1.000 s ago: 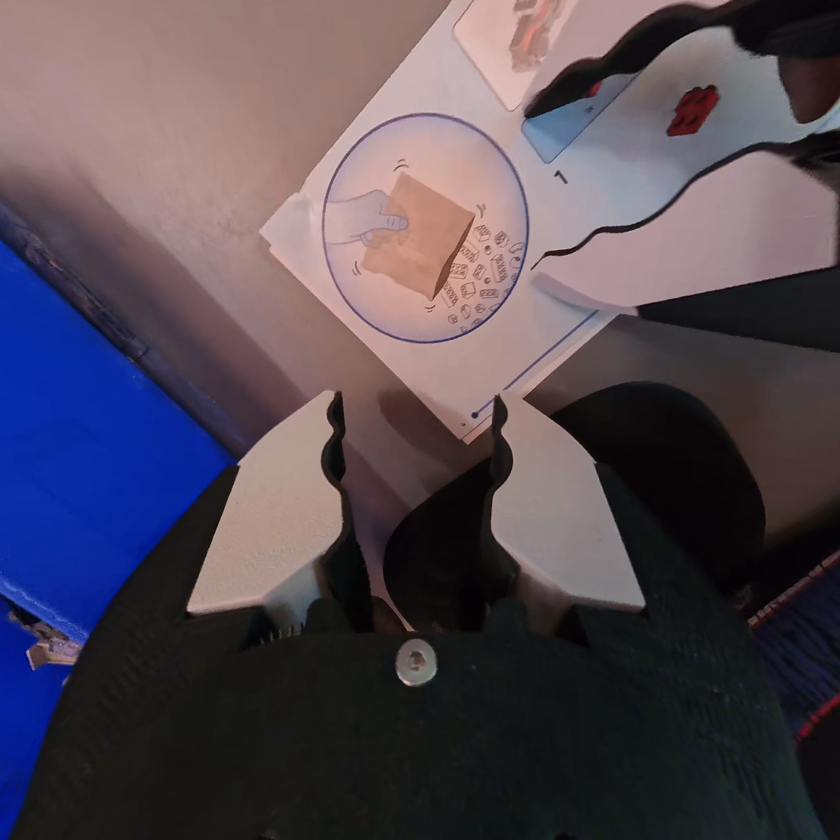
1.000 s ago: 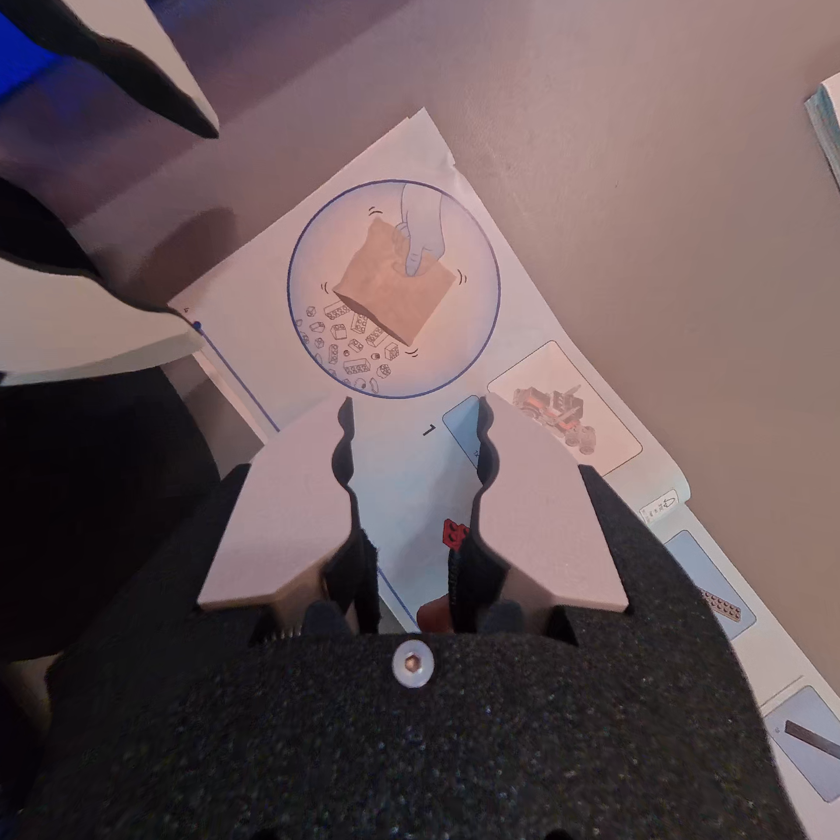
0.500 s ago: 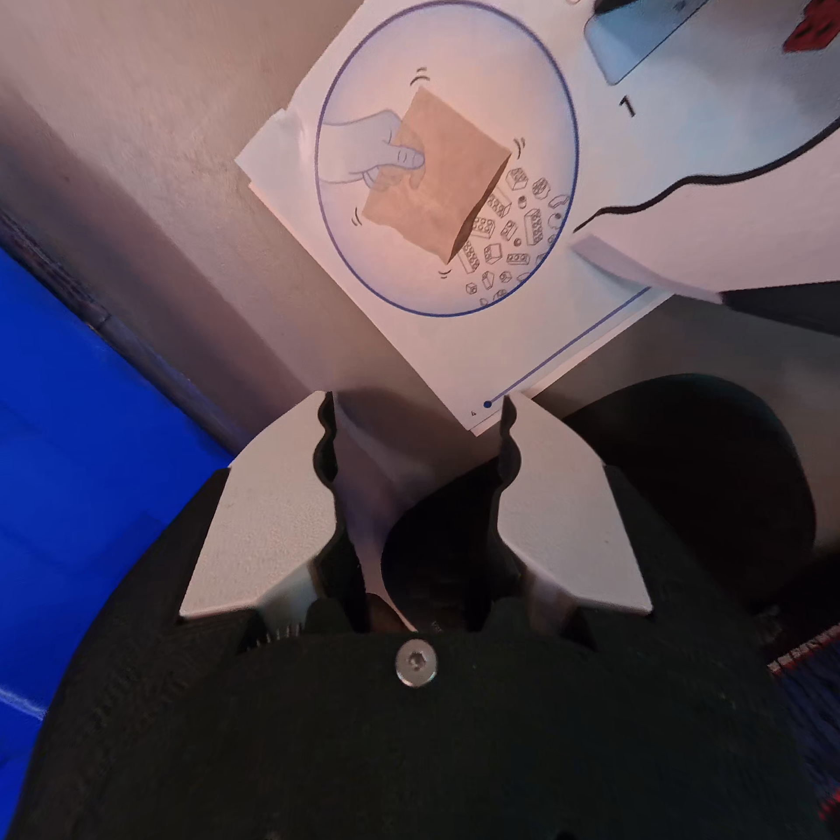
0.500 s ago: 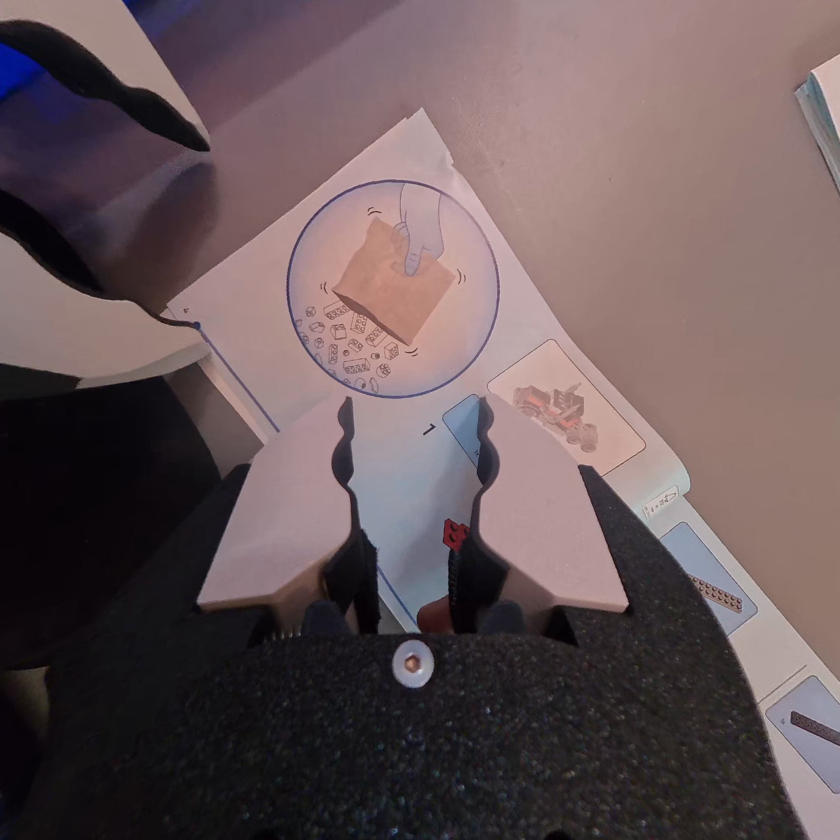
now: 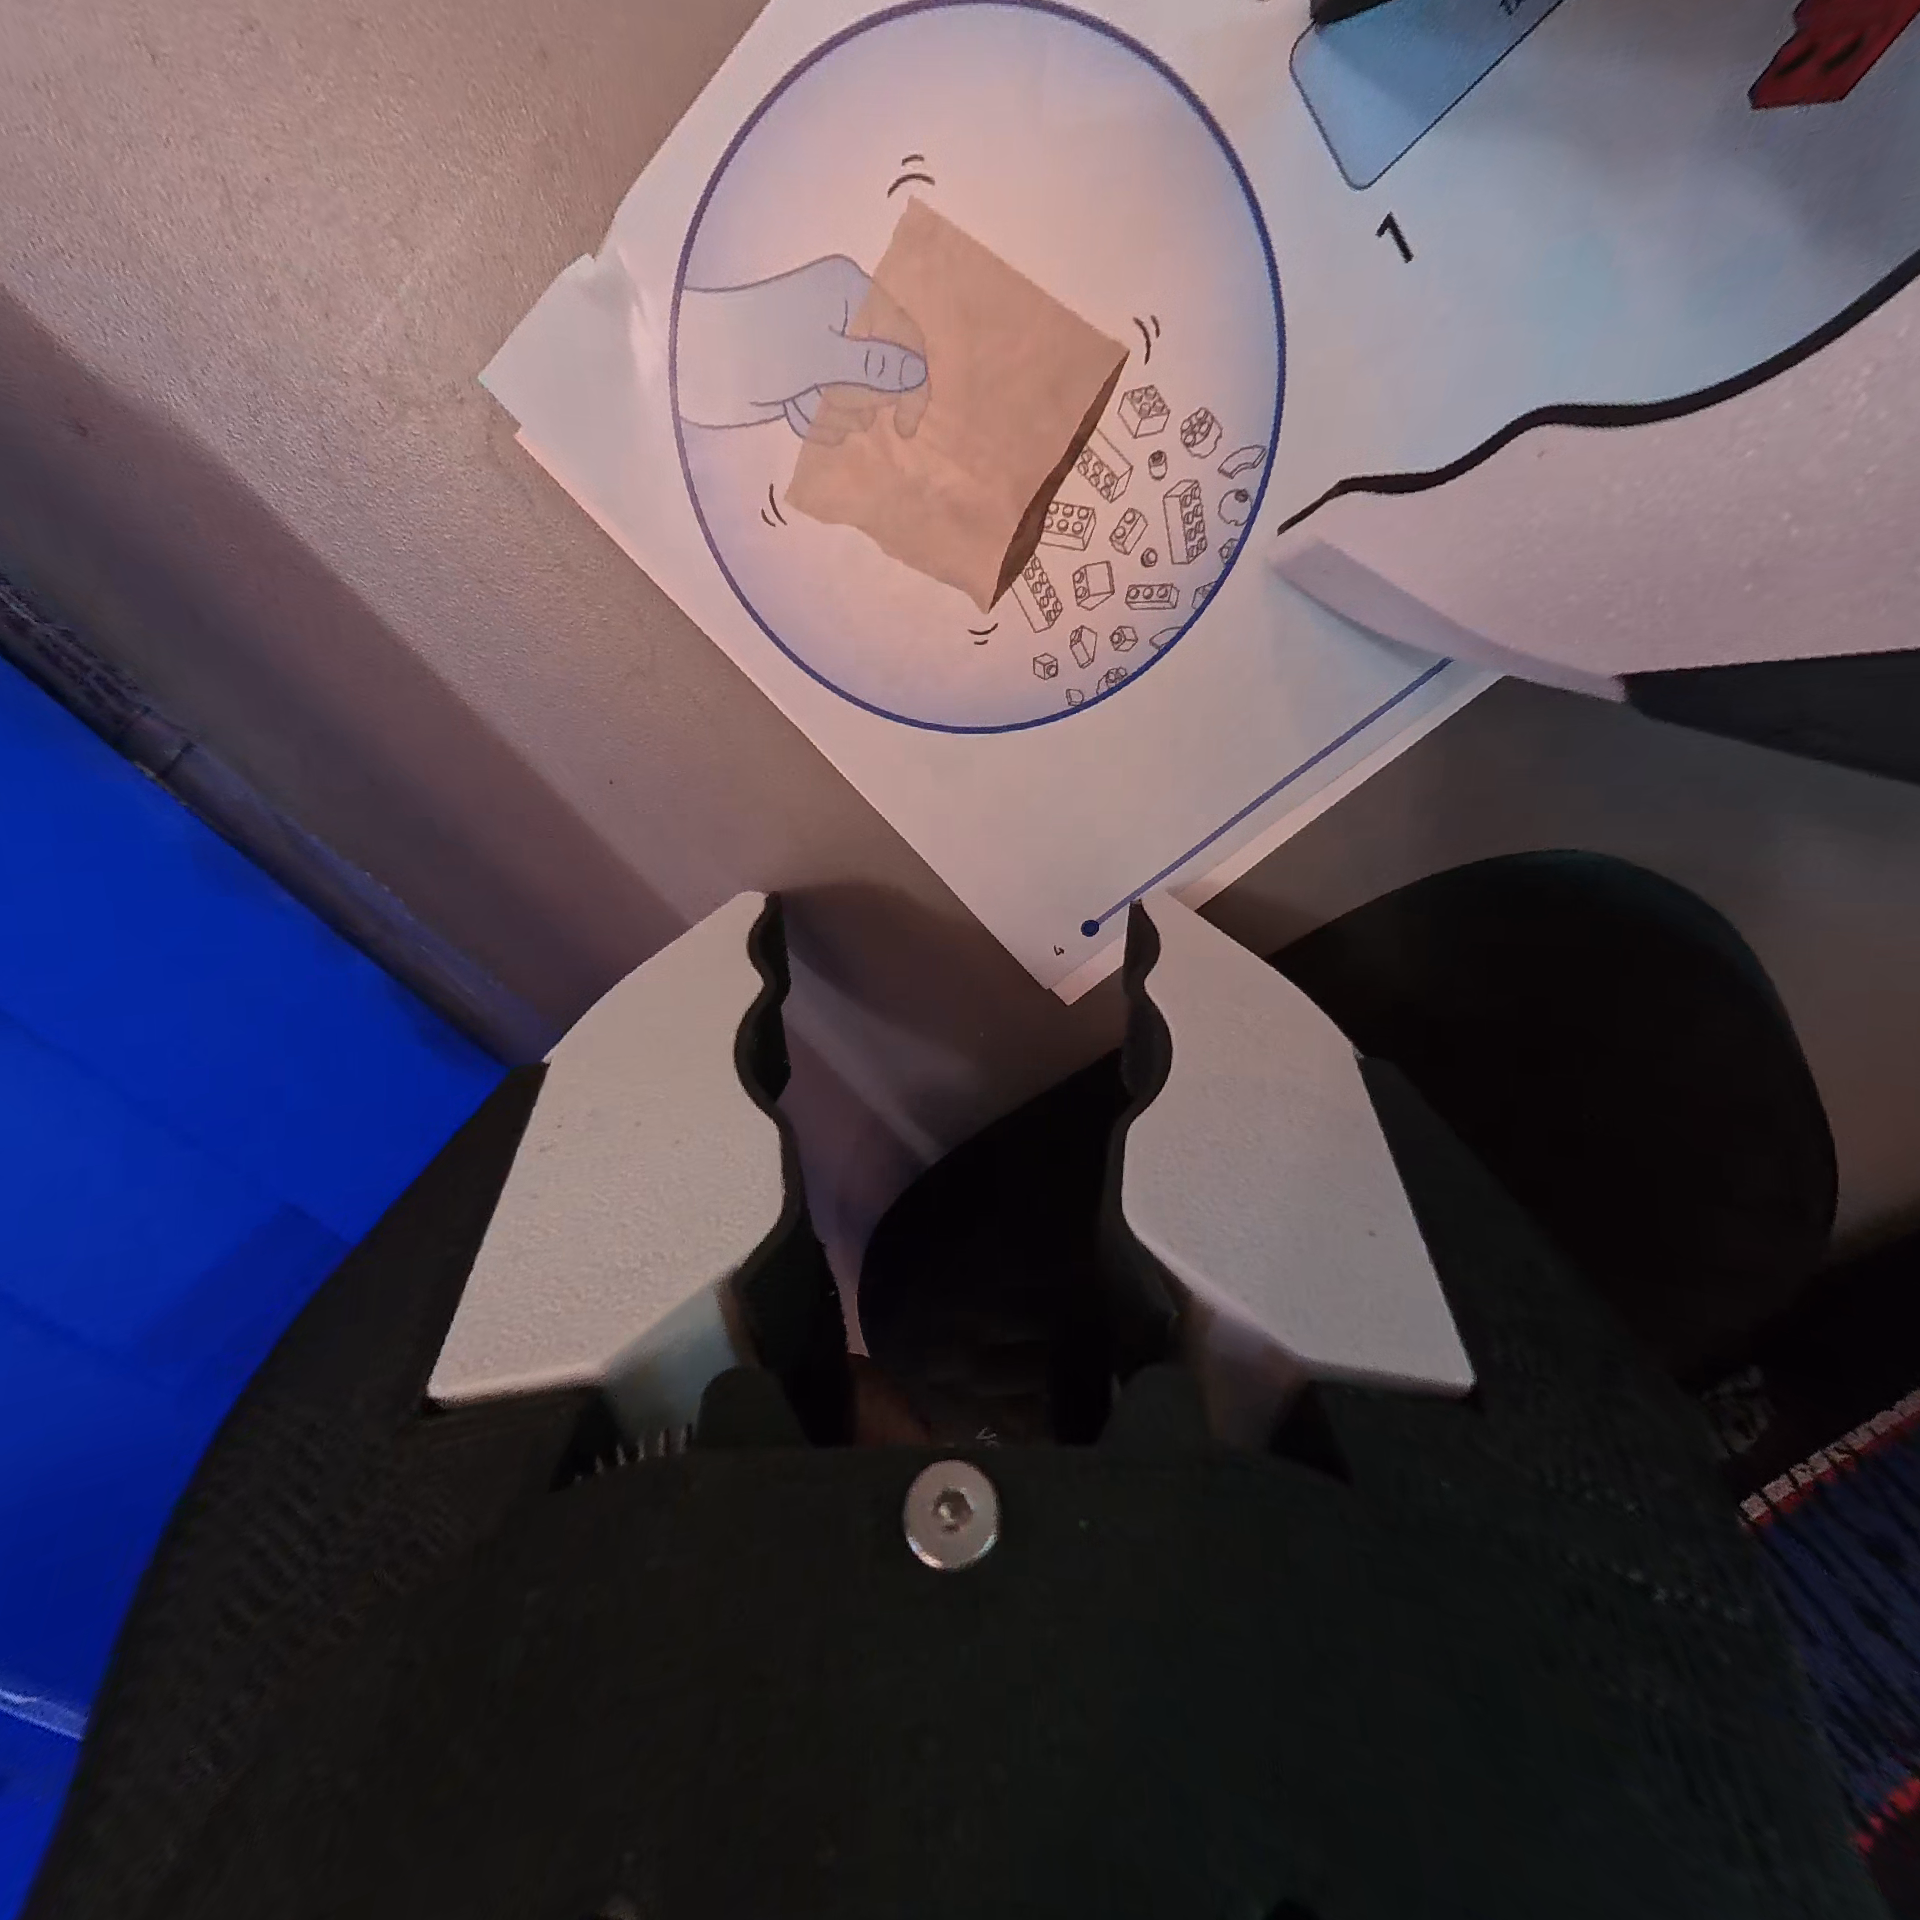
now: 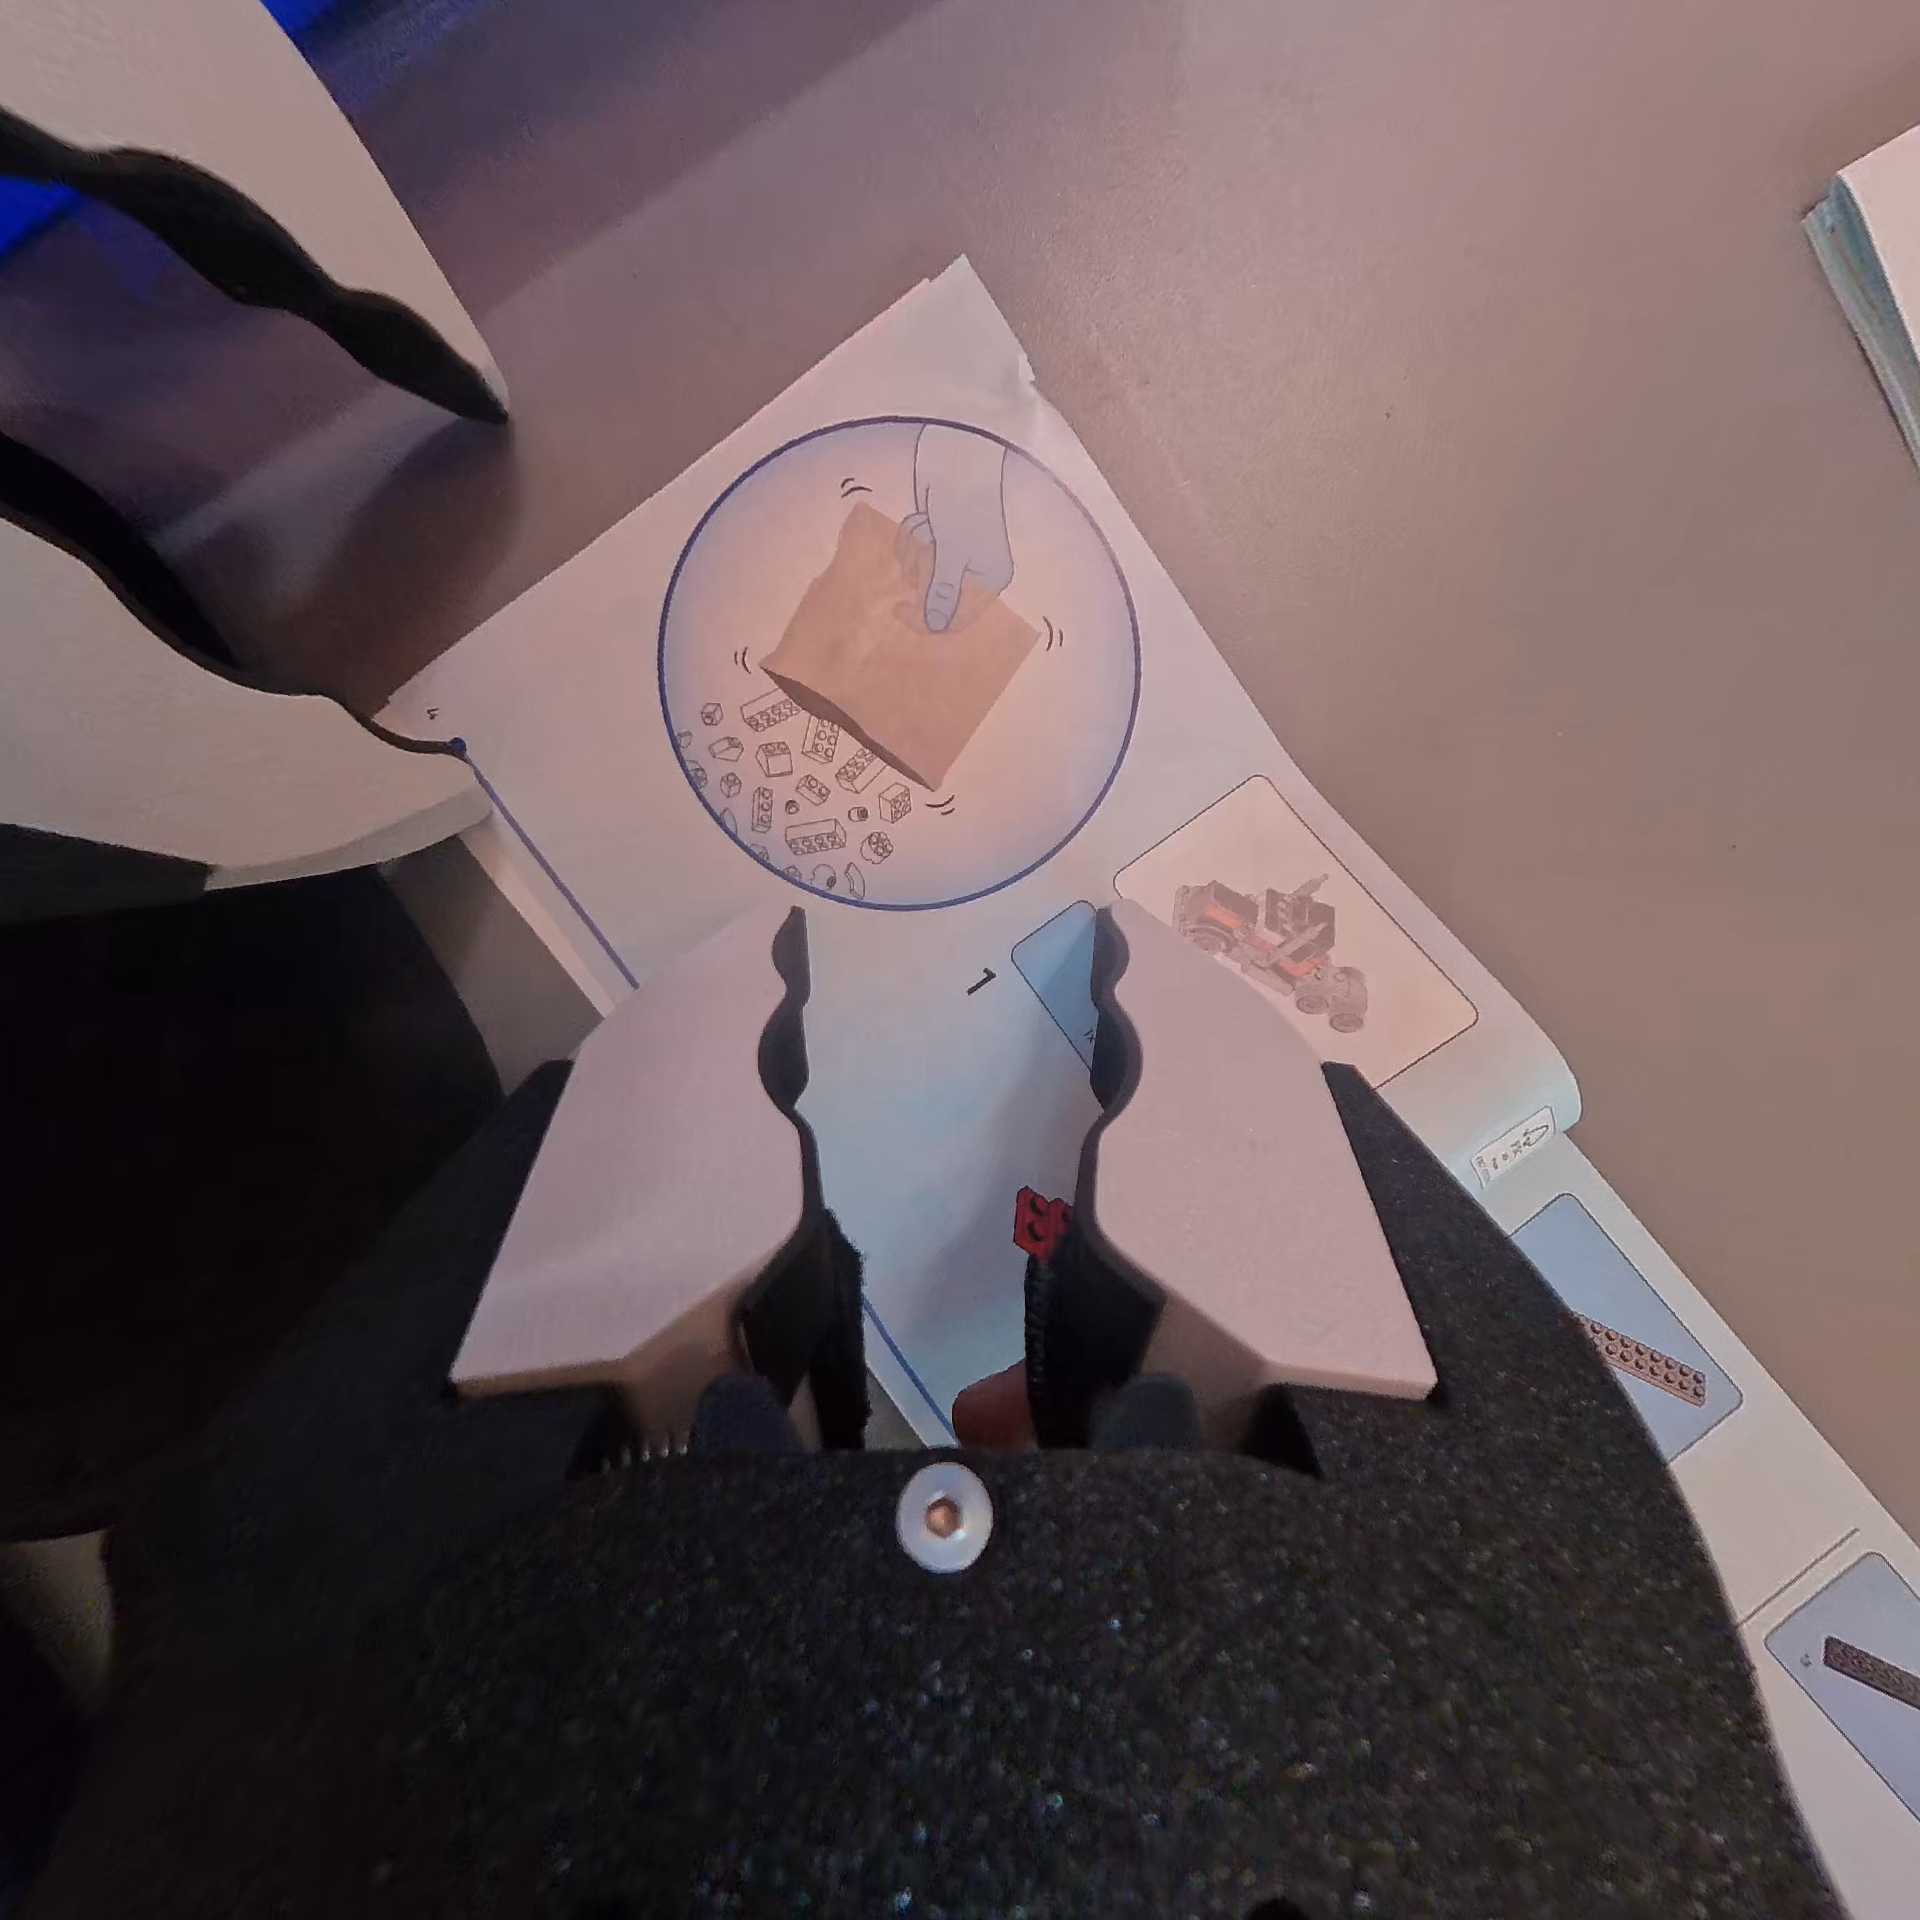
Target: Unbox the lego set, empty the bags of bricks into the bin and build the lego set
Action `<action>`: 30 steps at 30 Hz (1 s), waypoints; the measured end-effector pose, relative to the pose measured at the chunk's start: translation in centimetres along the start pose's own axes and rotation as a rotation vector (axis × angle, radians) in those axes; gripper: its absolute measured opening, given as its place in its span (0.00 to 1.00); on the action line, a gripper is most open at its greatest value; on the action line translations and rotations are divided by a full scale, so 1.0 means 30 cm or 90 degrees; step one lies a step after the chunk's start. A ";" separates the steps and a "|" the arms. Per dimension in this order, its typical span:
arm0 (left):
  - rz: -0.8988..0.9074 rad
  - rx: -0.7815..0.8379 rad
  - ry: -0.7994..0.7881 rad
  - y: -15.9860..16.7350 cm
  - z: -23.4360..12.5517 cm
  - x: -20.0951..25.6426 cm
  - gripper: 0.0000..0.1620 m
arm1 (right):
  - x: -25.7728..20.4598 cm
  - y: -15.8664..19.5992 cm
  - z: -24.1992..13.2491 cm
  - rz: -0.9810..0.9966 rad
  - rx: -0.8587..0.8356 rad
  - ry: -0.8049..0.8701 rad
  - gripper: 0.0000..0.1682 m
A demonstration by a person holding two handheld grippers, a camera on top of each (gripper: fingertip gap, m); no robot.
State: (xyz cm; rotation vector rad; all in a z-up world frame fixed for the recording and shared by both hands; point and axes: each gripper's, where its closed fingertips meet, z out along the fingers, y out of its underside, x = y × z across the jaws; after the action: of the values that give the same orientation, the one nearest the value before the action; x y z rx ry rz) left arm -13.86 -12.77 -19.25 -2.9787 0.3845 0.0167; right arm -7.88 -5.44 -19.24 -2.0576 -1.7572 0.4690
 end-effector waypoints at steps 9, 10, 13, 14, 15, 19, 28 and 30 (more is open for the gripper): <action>-0.003 0.001 0.007 0.001 0.000 0.007 0.36 | 0.053 -0.056 -0.142 0.058 0.159 -0.034 0.39; -0.003 0.002 0.007 0.001 0.000 0.007 0.36 | 0.076 -0.030 -0.154 0.066 0.141 -0.021 0.39; 0.001 0.004 0.010 0.000 -0.001 0.011 0.35 | 0.095 0.040 -0.146 0.056 0.087 -0.007 0.36; 0.002 0.005 0.010 0.000 -0.001 0.012 0.35 | 0.081 0.047 -0.138 0.053 0.085 -0.019 0.34; 0.003 0.005 0.010 0.000 -0.001 0.013 0.34 | 0.066 0.054 -0.129 0.052 0.077 -0.031 0.32; 0.003 0.005 0.010 0.000 -0.001 0.013 0.34 | 0.075 0.081 -0.105 0.024 0.051 0.010 0.29; 0.008 0.006 0.010 -0.001 -0.002 0.016 0.34 | 0.058 0.117 -0.070 0.019 0.062 0.002 0.34; 0.008 0.007 0.010 -0.002 -0.002 0.016 0.34 | 0.057 0.118 -0.069 0.018 0.071 0.008 0.34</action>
State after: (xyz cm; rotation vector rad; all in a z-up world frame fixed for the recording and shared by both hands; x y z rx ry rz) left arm -13.39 -12.85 -19.20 -2.9674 0.4042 -0.0071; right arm -3.57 -4.39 -19.19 -2.0059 -1.6582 0.5484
